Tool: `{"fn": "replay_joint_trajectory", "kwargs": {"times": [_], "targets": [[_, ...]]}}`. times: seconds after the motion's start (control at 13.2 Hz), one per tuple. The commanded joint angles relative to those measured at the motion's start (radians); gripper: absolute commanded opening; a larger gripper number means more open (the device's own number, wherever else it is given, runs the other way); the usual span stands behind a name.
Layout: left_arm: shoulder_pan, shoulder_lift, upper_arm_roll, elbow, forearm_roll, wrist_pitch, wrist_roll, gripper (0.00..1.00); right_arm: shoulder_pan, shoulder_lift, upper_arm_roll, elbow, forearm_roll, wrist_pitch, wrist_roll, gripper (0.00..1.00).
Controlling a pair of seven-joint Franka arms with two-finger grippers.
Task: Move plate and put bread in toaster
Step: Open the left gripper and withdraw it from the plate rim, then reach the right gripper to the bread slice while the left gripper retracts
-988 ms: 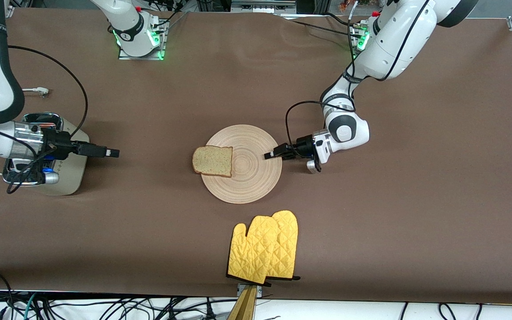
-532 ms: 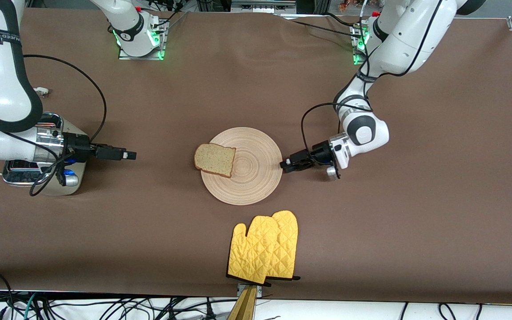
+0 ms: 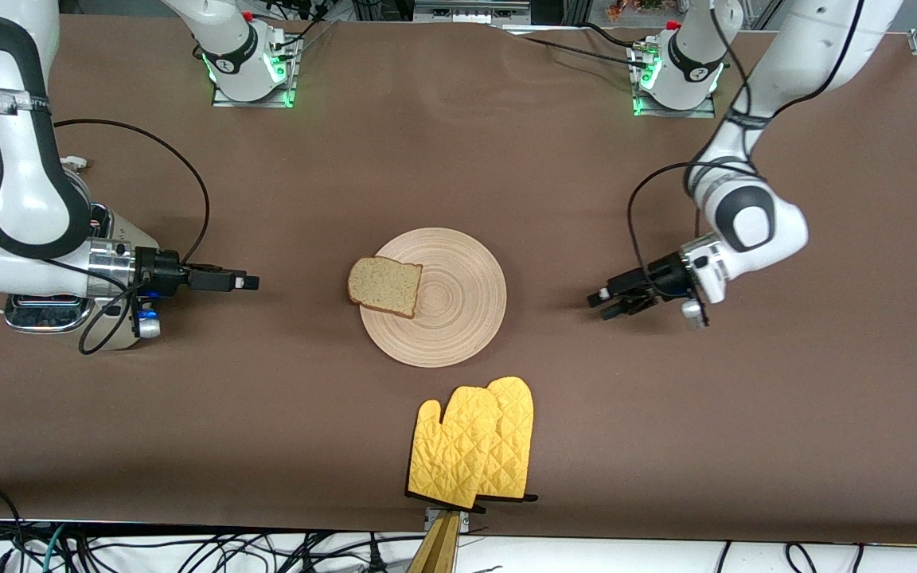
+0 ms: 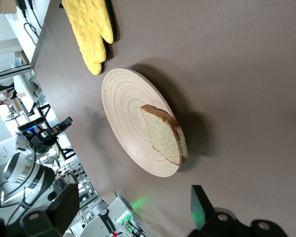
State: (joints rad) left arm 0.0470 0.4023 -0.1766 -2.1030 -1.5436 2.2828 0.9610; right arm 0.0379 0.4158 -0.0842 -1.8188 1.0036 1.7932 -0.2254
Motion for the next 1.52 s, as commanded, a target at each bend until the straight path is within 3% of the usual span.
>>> {"fn": "replay_joint_trajectory", "kwargs": {"times": [0.0,0.3,0.53,0.84,1.14,1.44], "targets": [[0.079,-0.134,-0.02,-0.043,0.28,0.004,-0.239,1.0,-0.001,0.043,0.0,-0.008,0.075,-0.003,-0.107,1.0],[0.094,-0.203,-0.023,-0.019,0.596,0.003,-0.506,1.0,0.019,0.098,0.014,-0.01,0.139,0.002,-0.161,1.0],[0.108,-0.247,-0.053,0.046,0.921,-0.026,-0.782,1.0,0.045,0.135,0.014,-0.01,0.185,0.008,-0.175,1.0],[0.108,-0.247,-0.066,0.234,1.271,-0.265,-1.048,1.0,0.062,0.193,0.015,-0.01,0.24,0.008,-0.242,1.0],[0.108,-0.247,-0.07,0.44,1.466,-0.573,-1.157,1.0,0.102,0.256,0.015,-0.01,0.334,0.012,-0.299,1.0],[0.094,-0.255,-0.063,0.612,1.543,-0.822,-1.182,1.0,0.122,0.282,0.015,-0.01,0.356,0.04,-0.341,1.0]]}}
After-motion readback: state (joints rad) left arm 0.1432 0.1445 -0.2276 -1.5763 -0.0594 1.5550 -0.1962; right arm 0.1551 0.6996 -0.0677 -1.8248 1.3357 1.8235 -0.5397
